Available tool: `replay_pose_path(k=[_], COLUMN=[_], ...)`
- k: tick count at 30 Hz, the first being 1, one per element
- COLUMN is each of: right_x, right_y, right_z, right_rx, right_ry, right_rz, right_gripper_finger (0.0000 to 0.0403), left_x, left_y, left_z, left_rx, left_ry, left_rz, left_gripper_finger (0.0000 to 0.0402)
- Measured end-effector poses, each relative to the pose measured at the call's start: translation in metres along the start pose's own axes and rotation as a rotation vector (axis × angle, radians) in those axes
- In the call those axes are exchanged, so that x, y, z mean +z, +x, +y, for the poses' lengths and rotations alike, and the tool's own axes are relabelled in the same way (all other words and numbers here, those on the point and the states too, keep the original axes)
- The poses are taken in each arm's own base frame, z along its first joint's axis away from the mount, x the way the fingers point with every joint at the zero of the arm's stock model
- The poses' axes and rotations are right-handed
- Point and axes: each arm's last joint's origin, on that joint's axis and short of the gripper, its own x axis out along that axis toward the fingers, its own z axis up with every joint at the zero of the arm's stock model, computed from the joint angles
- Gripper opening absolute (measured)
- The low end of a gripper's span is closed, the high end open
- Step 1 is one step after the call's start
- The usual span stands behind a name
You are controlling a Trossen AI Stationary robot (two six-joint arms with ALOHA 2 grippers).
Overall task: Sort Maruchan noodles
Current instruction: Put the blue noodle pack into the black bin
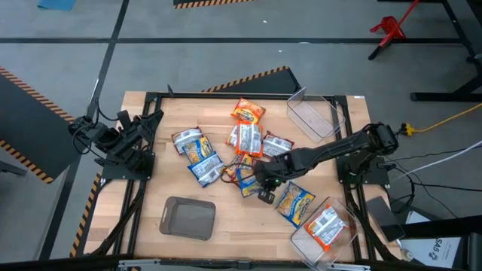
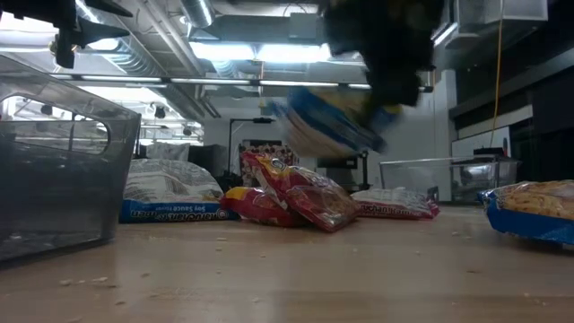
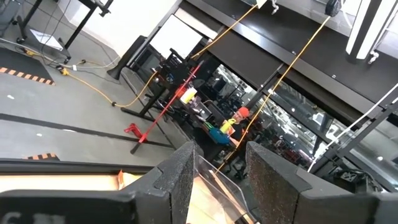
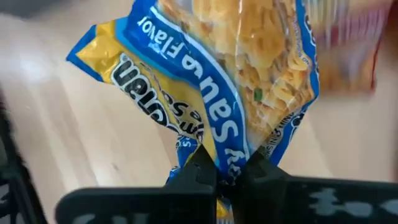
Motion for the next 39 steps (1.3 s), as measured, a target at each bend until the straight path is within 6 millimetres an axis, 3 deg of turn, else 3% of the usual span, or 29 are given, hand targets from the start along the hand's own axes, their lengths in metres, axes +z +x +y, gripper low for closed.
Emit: replay_pose_path(k=[6, 11, 15, 22, 31, 39], right_x=[0.042, 0.068, 0.09, 0.124, 0.127, 0.116], right_y=[-0.019, -0.02, -0.012, 0.005, 0.039, 0.078], right_z=[0.003, 0.011, 0.028, 0.077, 0.127, 0.139], right_rx=[0.02, 0.036, 0.084, 0.153, 0.225, 0.286], right_ry=[-0.11, -0.211, -0.284, -0.362, -0.42, -0.454], right_rz=[-0.184, -0.283, -0.328, -0.408, -0.439, -0.407], right_gripper_finger=[0.0, 0.0, 0.0, 0.0, 0.0, 0.0], left_x=[0.0, 0.0, 0.0, 0.0, 0.0, -0.001], left_y=[0.0, 0.0, 0.0, 0.0, 0.0, 0.0], left_z=[0.0, 0.0, 0.0, 0.0, -0.001, -0.002], left_rx=[-0.005, -0.006, -0.007, -0.008, -0.039, -0.065], left_ry=[-0.006, -0.002, -0.003, 0.0, 0.003, 0.014], left_rz=[0.001, 0.002, 0.002, 0.002, 0.012, 0.023], left_gripper_finger=[0.014, 0.014, 0.014, 0.014, 0.014, 0.014])
